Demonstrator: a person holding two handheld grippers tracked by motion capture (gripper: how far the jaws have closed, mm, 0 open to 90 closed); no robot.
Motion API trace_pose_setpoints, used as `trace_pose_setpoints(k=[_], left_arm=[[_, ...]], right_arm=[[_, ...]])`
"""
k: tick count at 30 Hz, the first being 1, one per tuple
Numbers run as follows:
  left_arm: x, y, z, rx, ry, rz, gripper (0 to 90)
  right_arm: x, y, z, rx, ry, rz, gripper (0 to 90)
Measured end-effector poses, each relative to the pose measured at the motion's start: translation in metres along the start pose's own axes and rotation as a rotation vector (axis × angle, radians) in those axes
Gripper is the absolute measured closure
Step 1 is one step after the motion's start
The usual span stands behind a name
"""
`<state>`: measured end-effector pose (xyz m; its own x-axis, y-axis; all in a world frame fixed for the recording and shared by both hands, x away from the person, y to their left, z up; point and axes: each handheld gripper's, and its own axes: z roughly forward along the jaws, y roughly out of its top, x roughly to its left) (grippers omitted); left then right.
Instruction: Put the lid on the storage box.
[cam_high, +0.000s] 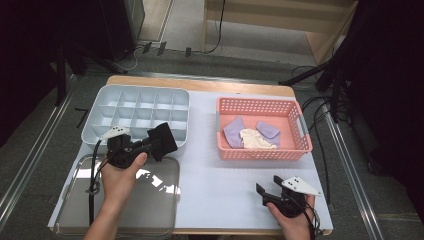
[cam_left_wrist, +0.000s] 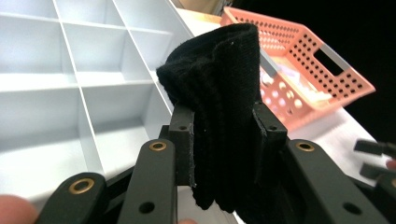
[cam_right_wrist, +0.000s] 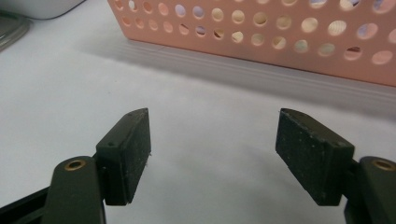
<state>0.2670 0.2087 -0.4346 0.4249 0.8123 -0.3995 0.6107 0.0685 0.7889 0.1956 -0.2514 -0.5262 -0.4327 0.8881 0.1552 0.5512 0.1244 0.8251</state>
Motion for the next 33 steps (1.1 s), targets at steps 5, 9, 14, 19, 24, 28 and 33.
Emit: trace_pose_setpoints(k=[5,9,14,19,24,28,33], left_arm=[[0.007,0.01,0.011,-0.011,0.019,0.002,67.1],[0.013,0.013,0.025,0.005,0.034,-0.002,66.8],[0.013,0.012,0.04,0.033,0.044,0.003,66.5],[0.008,0.013,0.052,0.064,0.051,0.029,66.6],[0.003,0.011,0.064,0.11,0.062,0.055,66.9],[-0.002,0.011,0.069,0.147,0.081,0.098,66.4],[-0.002,0.015,0.066,0.144,0.108,0.134,55.0]], right_arm=[[0.0,0.0,0.001,0.0,0.001,0.004,27.0],[0.0,0.0,0.001,-0.002,0.002,0.003,27.2],[0.001,0.0,0.001,0.0,0.0,0.0,27.5],[0.001,0.0,0.001,-0.001,-0.002,-0.005,27.9],[0.002,0.0,0.001,0.006,-0.002,-0.003,28.6],[0.001,0.0,0.002,0.008,-0.002,-0.003,29.1],[0.001,0.0,0.002,0.006,-0.001,0.002,29.3]])
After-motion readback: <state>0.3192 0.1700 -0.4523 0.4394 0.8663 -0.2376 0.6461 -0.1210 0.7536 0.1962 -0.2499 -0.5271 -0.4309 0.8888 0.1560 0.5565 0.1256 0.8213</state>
